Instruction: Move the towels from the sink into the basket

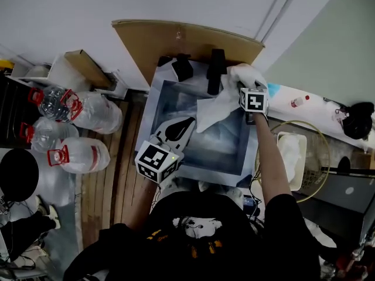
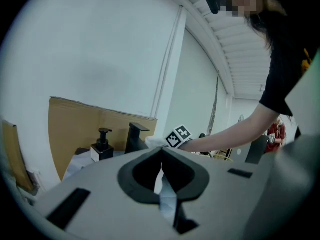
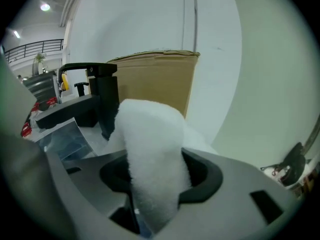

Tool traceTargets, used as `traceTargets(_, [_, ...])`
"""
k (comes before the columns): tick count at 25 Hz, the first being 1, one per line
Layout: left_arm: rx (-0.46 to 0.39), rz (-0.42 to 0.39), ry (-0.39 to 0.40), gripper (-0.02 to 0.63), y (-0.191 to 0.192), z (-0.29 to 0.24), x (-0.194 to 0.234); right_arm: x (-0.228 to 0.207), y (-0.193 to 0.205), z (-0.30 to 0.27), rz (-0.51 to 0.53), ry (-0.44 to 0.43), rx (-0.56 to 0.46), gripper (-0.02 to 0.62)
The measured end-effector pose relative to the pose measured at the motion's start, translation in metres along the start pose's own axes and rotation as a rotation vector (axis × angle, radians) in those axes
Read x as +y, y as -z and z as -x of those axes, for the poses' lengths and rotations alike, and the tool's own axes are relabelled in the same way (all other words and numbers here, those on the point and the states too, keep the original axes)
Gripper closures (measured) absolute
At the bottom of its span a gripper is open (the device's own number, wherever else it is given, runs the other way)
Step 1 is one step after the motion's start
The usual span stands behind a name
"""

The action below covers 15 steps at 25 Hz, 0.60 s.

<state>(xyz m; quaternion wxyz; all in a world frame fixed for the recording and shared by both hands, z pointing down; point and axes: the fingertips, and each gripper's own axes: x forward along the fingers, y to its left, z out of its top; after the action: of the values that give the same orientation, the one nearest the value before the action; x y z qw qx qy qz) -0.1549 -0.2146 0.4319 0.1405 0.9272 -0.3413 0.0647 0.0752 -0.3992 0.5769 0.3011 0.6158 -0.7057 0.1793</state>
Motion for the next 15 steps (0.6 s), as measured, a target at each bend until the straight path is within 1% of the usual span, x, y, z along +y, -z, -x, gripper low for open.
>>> traceTargets(2, [-0.004, -0.009, 0.016, 0.598, -0.003, -0.003, -0.005, -0.004, -0.001, 0.005, 0.019, 0.016, -0.014, 0.442])
traceTargets(4, [-0.006, -0.014, 0.03, 0.598, -0.006, -0.005, -0.009, -0.005, -0.003, 0.016, 0.049, 0.036, -0.047, 0.464])
traceTargets(6, [-0.009, -0.016, 0.041, 0.598, -0.007, -0.008, -0.013, -0.007, -0.008, 0.031, 0.054, 0.057, -0.101, 0.474])
traceTargets(8, [-0.011, -0.015, 0.052, 0.598, -0.009, -0.012, -0.017, -0.01, -0.018, 0.049, 0.032, 0.069, -0.169, 0.477])
traceTargets(15, [-0.012, -0.032, 0.113, 0.598, -0.012, -0.032, -0.043, -0.023, -0.058, 0.133, -0.037, 0.053, -0.4, 0.478])
